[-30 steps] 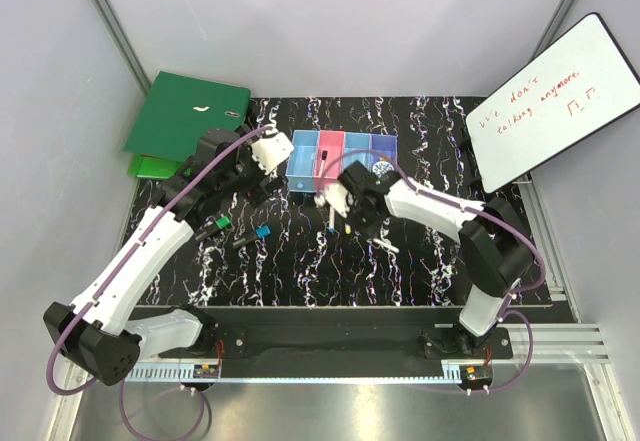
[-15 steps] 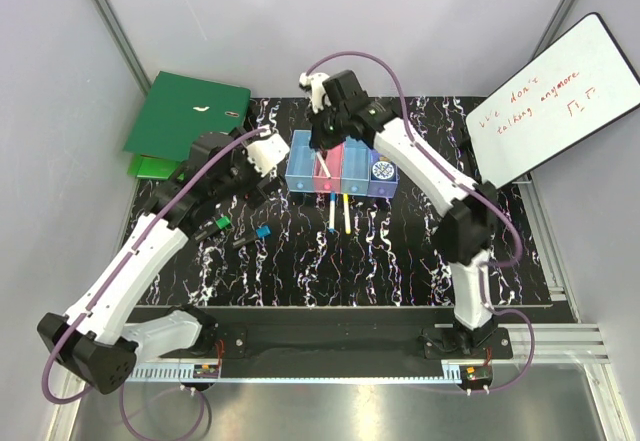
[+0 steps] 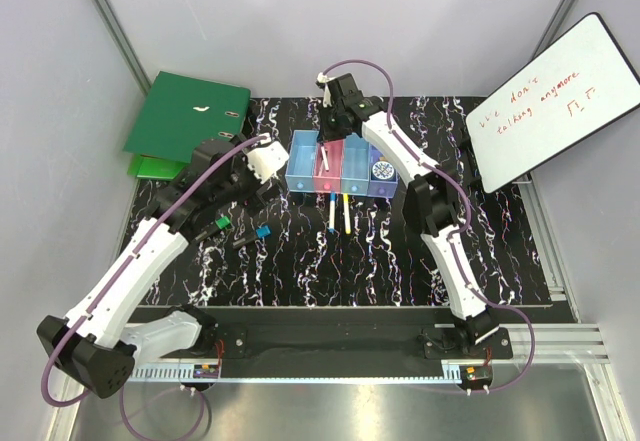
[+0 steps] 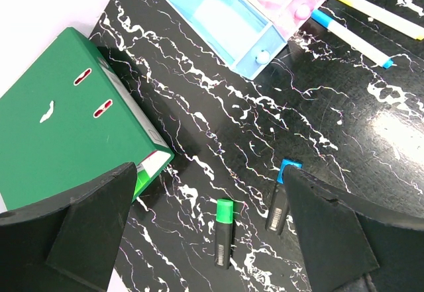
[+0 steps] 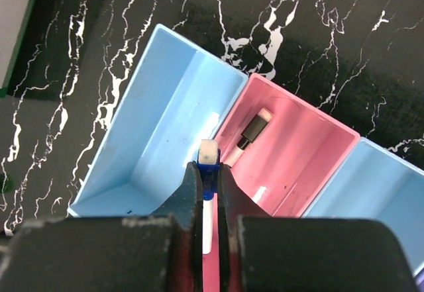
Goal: Sort the stationery into containers
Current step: Place the pen in the storage box.
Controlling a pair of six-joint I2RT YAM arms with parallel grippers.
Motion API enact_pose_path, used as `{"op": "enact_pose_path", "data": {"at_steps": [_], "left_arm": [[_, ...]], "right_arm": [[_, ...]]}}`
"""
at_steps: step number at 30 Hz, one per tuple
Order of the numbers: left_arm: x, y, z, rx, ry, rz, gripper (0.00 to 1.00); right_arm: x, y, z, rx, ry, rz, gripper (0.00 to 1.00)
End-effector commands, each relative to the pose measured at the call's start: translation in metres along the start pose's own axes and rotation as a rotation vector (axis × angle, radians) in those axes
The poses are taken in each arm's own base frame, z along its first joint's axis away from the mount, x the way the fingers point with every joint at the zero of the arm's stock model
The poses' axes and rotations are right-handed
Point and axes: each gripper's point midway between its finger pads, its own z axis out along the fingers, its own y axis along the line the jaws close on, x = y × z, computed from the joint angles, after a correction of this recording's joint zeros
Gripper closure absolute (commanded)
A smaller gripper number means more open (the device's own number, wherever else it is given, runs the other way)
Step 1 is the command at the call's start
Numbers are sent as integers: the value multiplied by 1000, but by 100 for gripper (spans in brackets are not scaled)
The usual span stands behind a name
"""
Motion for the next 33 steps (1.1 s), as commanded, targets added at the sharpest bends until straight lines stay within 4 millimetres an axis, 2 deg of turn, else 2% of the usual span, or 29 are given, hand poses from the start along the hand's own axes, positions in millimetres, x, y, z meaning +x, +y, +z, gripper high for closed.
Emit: {"op": "enact_pose_path", "data": {"at_steps": [1,3,4,5,14,19,23,25,27,30,33], "left_arm": [[-16,9,-1,-30,-67,3,1],[-17,10,0,-28,-68,4,1],[-17,10,0,-29,-69,4,1],[-17,10,0,-28,-68,5,1],[-18,11,-2,-33,-72,7,1],[-18,11,-2,-33,-72,10,1],[-18,11,-1,-32,-73,13,1],[-17,10,0,-29,-68,13,1],[-16,10,2,-25,-65,10,1],[-8,3,8,-5,-45,4,1],[9,-5,15,10,-1,19,1]], "right_arm": [[-28,15,-13,-28,-85,-9,100],[-22,11,-11,-23,-68,-12,98],[-19,12,-10,-28,-59,-25,87],[-16,10,-9,-27,-50,-27,84],[0,-19,-2,30,-6,-7,82],[2,-20,1,30,-1,-25,75],[-5,-23,-1,45,-19,-47,62],[-7,-26,-2,52,-26,-63,46],[-10,-24,-4,50,-33,-79,37],[-23,-23,-13,52,-66,-108,34],[-55,-18,-39,54,-149,-147,32]]}}
